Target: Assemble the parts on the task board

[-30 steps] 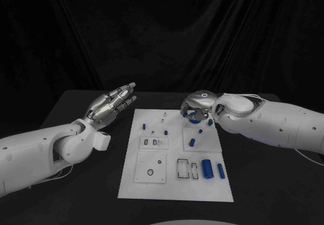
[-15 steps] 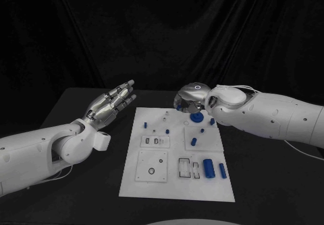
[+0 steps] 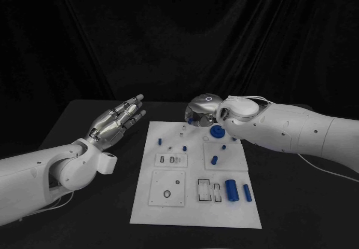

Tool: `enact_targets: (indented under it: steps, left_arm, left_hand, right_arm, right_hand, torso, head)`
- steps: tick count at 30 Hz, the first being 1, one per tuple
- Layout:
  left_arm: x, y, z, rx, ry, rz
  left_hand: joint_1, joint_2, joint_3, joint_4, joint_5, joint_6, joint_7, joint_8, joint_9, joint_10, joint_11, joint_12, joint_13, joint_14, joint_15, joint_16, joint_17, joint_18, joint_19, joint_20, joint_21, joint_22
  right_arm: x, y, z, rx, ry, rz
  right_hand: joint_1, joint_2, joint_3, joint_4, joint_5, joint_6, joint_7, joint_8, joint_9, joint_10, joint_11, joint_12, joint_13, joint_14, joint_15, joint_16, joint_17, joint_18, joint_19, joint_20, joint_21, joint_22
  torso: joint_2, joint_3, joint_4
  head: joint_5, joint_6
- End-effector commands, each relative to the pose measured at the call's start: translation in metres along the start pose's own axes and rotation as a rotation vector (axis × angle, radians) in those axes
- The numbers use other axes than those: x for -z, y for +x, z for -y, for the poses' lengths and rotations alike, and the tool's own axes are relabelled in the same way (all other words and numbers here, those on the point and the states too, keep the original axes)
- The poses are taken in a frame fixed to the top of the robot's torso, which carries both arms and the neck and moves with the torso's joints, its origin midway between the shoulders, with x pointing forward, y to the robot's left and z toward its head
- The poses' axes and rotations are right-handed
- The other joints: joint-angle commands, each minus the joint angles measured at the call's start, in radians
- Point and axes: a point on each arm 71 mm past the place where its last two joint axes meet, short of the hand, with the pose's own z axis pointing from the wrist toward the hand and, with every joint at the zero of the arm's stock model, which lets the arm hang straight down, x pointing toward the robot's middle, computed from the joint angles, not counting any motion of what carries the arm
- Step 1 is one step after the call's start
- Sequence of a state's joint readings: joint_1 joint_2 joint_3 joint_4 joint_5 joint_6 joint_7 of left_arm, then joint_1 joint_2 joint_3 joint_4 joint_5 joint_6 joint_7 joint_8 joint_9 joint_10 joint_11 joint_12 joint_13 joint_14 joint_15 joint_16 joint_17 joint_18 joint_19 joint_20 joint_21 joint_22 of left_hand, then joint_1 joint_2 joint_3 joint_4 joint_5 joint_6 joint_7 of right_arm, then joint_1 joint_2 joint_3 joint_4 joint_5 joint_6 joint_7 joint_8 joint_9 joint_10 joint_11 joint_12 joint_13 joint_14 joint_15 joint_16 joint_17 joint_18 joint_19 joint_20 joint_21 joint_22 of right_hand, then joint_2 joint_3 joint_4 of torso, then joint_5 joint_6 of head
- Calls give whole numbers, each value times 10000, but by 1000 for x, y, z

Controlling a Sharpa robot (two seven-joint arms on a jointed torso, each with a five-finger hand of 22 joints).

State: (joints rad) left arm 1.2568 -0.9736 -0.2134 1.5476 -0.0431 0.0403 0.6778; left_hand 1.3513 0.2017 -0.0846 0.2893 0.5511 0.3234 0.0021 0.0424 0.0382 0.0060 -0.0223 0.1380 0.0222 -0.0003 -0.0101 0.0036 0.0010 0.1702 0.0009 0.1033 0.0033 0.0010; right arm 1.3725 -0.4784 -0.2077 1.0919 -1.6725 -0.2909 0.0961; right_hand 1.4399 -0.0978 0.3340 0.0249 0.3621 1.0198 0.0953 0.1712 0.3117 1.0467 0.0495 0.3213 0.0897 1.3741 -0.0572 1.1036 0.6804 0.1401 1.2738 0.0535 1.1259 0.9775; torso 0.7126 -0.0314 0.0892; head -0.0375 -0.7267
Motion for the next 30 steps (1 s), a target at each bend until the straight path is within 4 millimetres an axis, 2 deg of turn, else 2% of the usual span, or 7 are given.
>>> enact_targets:
  steps: [1,4,12,15,19,23,30]
  left_arm:
    - [-1,2,8,66,989,-100]
    - [-1,3,8,94,985,-133]
    - [-1,3,9,114,987,-151]
    - [0,3,9,115,986,-150]
    - [0,2,9,115,981,-150]
    - [0,2,9,118,982,-155]
    - [-1,1,9,118,974,-161]
  left_hand:
    - [118,26,-73,11,67,-5,56,-17,-2,-2,99,29,-4,3,102,-36,-10,90,-9,96,-33,-10]
    - [163,47,-94,7,104,3,69,-16,-1,0,116,39,-3,3,127,-36,-10,91,-9,119,-33,-10]
    - [192,58,-107,4,132,1,77,-16,-2,1,127,43,-3,3,145,-36,-10,91,-9,139,-33,-10]
    - [210,66,-114,3,149,0,80,-16,-2,2,138,54,-1,3,155,-36,-10,91,-9,149,-33,-10]
    - [234,77,-121,0,179,6,85,-15,-1,2,147,52,-2,3,166,-36,-10,91,-9,161,-33,-10]
    - [305,111,-135,-8,241,21,107,-12,1,6,186,92,4,3,196,-36,-10,92,-9,189,-33,-10]
    - [376,151,-151,-13,304,66,161,-1,7,15,247,131,9,3,230,-36,-10,93,-9,226,-33,-10]
  right_arm:
    - [-2,0,1,21,-17,-58]
    - [-4,1,0,30,2,-92]
    - [-7,3,-2,23,-15,-147]
    - [-8,4,-3,16,-18,-178]
    - [-9,5,-4,0,-8,-237]
    - [-11,8,-5,-18,16,-303]
    - [-11,12,-6,-69,30,-433]
  right_hand:
    - [22,-45,82,3,5,-64,5,-64,14,33,-46,-67,-19,8,7,55,11,-79,46,-11,56,11]
    - [15,-49,88,6,-28,-91,6,-84,18,27,-42,-100,-30,-3,11,44,-6,-79,35,-8,52,18]
    - [8,-53,101,9,-74,-134,14,-117,22,13,-33,-149,-47,-13,17,47,5,-81,26,-4,54,39]
    - [1,-50,105,15,-111,-148,18,-129,26,16,-28,-167,-52,-14,21,56,23,-85,26,-1,62,58]
    - [-2,-50,111,17,-159,-166,17,-145,30,13,-27,-194,-60,-23,25,52,16,-87,22,3,66,75]
    - [5,-50,121,13,-179,-192,16,-165,31,7,-28,-216,-66,-32,26,46,7,-84,8,6,54,67]
    - [1,-58,137,14,-224,-259,22,-215,29,-21,-21,-277,-84,-54,32,31,-13,-81,-14,12,41,71]
  torso:
    - [89,-5,57]
    - [134,-14,93]
    - [254,3,130]
    - [311,-5,160]
    - [345,-13,208]
    - [345,-31,209]
    - [296,-46,183]
  head:
    - [-28,6]
    - [-51,41]
    - [-110,161]
    - [-159,232]
    - [-239,268]
    - [-271,316]
    - [-183,251]
